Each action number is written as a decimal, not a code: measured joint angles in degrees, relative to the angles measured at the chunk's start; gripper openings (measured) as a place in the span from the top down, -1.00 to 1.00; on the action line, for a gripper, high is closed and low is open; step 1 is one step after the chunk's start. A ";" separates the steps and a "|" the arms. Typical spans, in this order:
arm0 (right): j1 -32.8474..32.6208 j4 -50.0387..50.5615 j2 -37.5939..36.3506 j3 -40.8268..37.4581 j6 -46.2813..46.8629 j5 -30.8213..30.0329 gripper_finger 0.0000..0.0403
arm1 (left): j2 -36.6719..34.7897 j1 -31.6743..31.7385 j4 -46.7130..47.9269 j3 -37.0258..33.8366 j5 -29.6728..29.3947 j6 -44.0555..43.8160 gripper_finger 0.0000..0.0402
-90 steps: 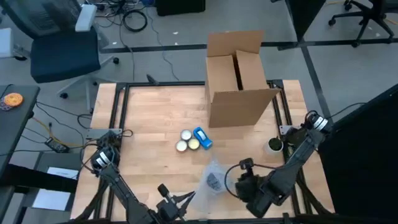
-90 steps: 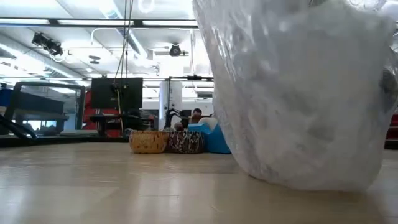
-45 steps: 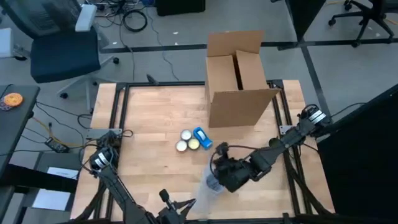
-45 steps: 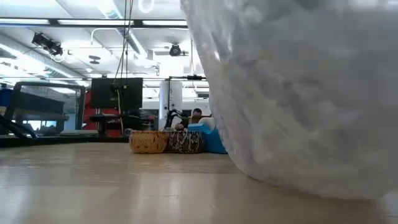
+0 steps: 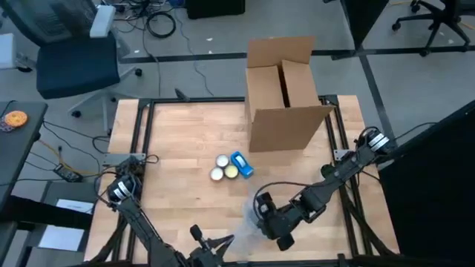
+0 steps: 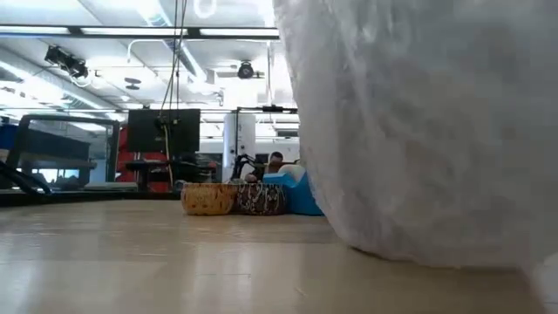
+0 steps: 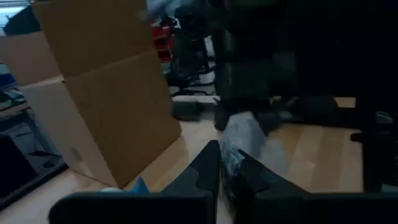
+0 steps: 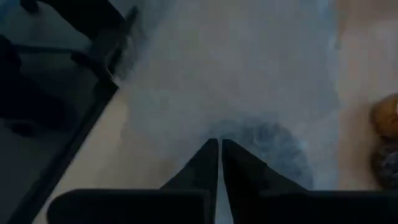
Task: Wrap mug
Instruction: Wrap the purple mug with the transparent bubble wrap
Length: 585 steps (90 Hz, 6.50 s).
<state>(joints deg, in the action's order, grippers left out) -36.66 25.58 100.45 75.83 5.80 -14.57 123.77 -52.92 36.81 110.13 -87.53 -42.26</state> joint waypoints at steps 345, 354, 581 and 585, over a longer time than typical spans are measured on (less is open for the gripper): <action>-11.14 -17.34 3.54 -5.33 15.74 -15.78 1.00 | 0.74 11.80 -13.27 0.00 8.48 -3.63 0.87; -11.87 -17.22 3.54 -5.33 15.76 -15.74 1.00 | 0.74 12.07 -13.37 -0.37 9.42 -3.84 0.77; 7.54 12.98 4.22 0.05 3.36 15.17 1.00 | -14.00 11.33 -37.54 -46.60 54.98 -14.62 0.32; 7.90 17.24 4.28 1.11 2.88 15.25 1.00 | -14.02 13.26 -45.61 -49.42 56.92 -10.89 0.32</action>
<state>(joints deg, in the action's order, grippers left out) -28.76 42.82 104.72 76.94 8.68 0.69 109.75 -39.66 -8.80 60.71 -30.61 -53.14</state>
